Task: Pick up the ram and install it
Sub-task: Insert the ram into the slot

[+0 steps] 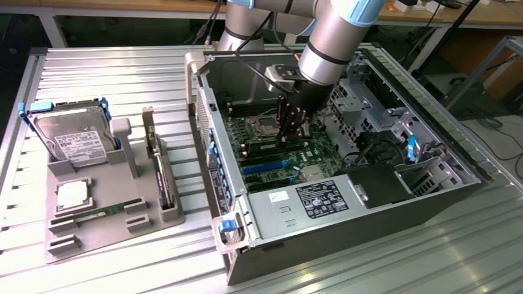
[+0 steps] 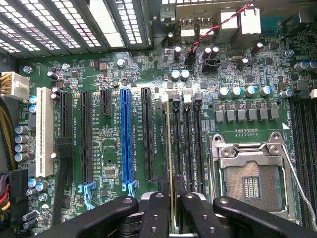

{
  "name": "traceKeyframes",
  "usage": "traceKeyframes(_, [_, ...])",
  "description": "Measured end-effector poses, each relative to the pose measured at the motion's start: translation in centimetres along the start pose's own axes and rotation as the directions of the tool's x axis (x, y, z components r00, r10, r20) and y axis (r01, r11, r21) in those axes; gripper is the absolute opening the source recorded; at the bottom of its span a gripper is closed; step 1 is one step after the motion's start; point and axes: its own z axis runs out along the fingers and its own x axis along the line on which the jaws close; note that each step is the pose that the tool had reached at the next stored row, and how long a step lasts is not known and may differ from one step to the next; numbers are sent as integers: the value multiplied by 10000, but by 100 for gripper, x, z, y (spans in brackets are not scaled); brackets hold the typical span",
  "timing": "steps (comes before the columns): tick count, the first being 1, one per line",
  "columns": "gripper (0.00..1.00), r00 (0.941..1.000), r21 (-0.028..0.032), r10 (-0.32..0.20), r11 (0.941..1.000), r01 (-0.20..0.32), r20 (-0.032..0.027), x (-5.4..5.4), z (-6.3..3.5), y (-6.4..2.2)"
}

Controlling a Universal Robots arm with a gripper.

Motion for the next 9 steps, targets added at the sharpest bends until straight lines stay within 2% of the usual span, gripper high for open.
traceKeyframes(9, [15, 10000, -1, -2, 10000, 2, -8, -2, 29, -4])
